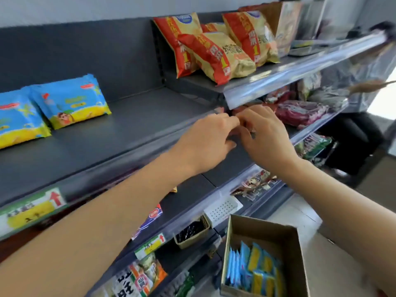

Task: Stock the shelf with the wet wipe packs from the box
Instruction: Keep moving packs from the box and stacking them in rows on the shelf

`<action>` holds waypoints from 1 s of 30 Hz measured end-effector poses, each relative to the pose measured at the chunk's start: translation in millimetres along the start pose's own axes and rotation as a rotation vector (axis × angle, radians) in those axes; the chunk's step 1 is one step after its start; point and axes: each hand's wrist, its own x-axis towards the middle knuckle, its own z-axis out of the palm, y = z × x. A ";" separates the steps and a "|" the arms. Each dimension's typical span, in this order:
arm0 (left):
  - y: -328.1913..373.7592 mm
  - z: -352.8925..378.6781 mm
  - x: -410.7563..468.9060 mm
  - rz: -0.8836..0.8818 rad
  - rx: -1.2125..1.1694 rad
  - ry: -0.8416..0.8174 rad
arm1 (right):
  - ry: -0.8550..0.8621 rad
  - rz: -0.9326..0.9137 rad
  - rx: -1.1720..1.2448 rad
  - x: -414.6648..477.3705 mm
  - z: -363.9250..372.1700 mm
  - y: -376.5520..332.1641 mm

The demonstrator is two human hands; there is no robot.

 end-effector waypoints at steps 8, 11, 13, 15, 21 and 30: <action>42.6 143.0 17.4 -0.060 -0.178 -0.469 | -0.366 0.462 -0.151 -127.5 6.5 103.9; 32.5 199.2 12.9 -0.124 -0.213 -0.606 | -0.556 0.597 -0.138 -164.5 23.2 127.3; 20.9 237.0 10.2 -0.185 -0.257 -0.634 | -0.650 0.679 -0.121 -185.1 38.2 141.7; 9.1 275.3 6.5 -0.247 -0.284 -0.684 | -0.729 0.760 -0.096 -205.4 57.8 155.4; -32.8 392.0 -26.4 -0.439 -0.320 -0.869 | -0.958 0.967 -0.054 -274.6 132.1 190.6; -73.0 513.0 -63.1 -0.722 -0.323 -1.007 | -1.147 1.163 0.062 -340.1 226.8 221.3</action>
